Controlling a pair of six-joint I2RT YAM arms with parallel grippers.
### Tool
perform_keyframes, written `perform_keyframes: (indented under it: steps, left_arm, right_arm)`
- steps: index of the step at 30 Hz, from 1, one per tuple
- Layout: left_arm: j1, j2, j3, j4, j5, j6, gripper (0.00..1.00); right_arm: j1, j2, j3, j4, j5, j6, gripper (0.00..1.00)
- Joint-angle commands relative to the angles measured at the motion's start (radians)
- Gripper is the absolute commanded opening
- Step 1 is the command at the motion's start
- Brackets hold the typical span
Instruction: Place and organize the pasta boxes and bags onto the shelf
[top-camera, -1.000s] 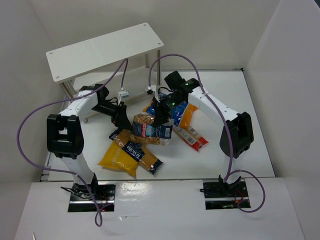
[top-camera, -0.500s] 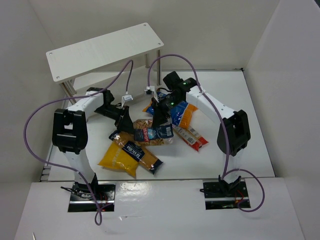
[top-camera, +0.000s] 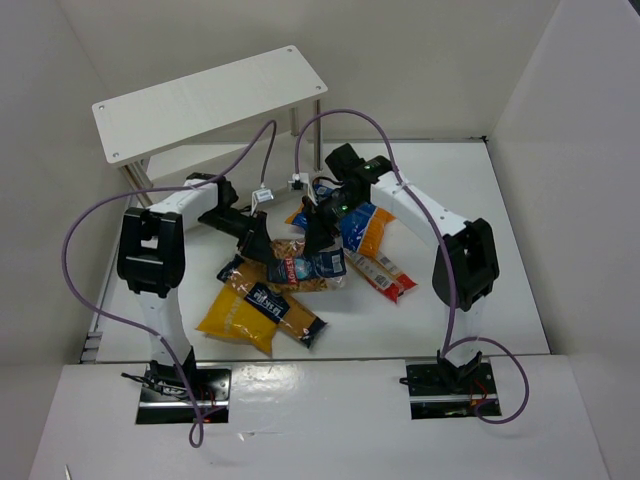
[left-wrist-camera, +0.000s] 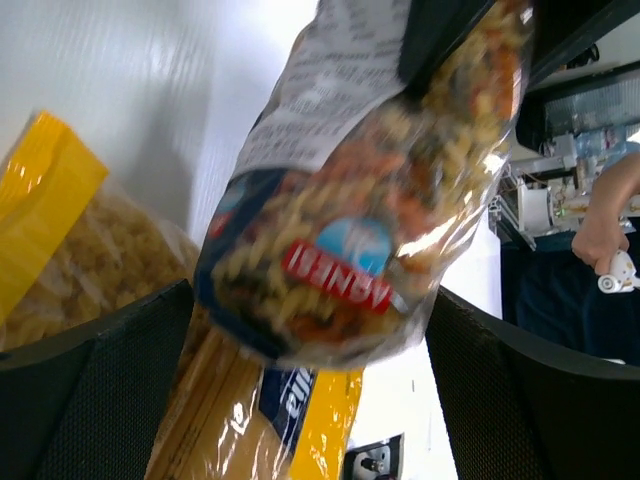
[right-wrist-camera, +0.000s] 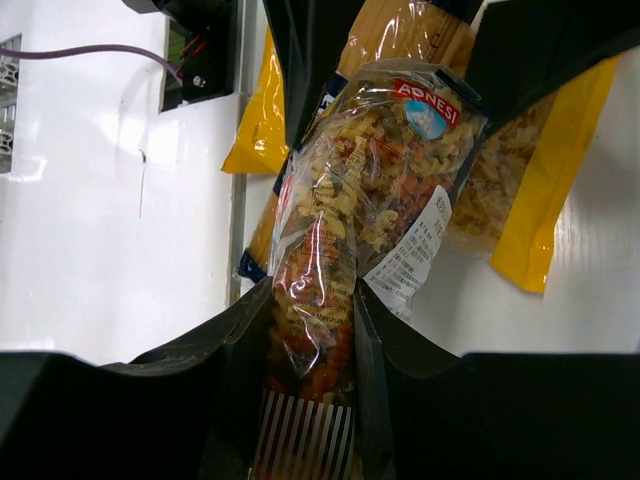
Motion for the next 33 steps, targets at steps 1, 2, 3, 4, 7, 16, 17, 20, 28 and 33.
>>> perform_keyframes:
  steps: [1, 2, 3, 4, 7, 16, 17, 20, 28, 33]
  left_arm:
    - [-0.039, 0.004, 0.062, -0.009, 0.078, 0.053, 1.0]
    - [-0.056, 0.004, 0.062, -0.009, 0.078, 0.053, 1.0]
    - [-0.056, 0.004, 0.062, -0.009, 0.078, 0.053, 1.0]
    - [-0.072, 0.004, 0.062, -0.009, 0.078, 0.044, 1.0]
    - [-0.111, 0.004, 0.062, -0.009, 0.078, 0.044, 1.0]
    - [-0.201, 0.004, 0.062, -0.018, 0.078, 0.044, 0.81]
    - [-0.201, 0.004, 0.071, -0.018, 0.078, 0.044, 0.75]
    - [-0.211, 0.013, 0.096, -0.018, 0.062, 0.024, 0.18]
    - [-0.211, 0.013, 0.133, -0.018, 0.022, -0.012, 0.0]
    - [-0.211, 0.004, 0.122, -0.018, 0.011, -0.012, 0.0]
  right_arm:
    - [0.011, 0.004, 0.073, -0.036, -0.148, -0.011, 0.0]
    - [0.011, 0.013, 0.073, -0.036, -0.148, -0.011, 0.0]
    - [0.011, 0.024, 0.082, -0.036, -0.161, -0.022, 0.0]
    - [0.011, 0.024, 0.082, -0.046, -0.161, -0.022, 0.0]
    - [0.011, 0.042, 0.107, -0.056, -0.161, -0.031, 0.0]
    - [0.011, 0.043, 0.116, -0.065, -0.152, -0.041, 0.0]
    - [0.011, 0.043, 0.116, -0.065, -0.152, -0.041, 0.0]
    - [0.011, 0.043, 0.116, -0.045, -0.113, -0.016, 0.0]
    - [-0.05, -0.1, 0.01, 0.059, 0.135, 0.076, 1.0]
    - [-0.261, -0.207, -0.092, 0.131, 0.146, 0.134, 1.0]
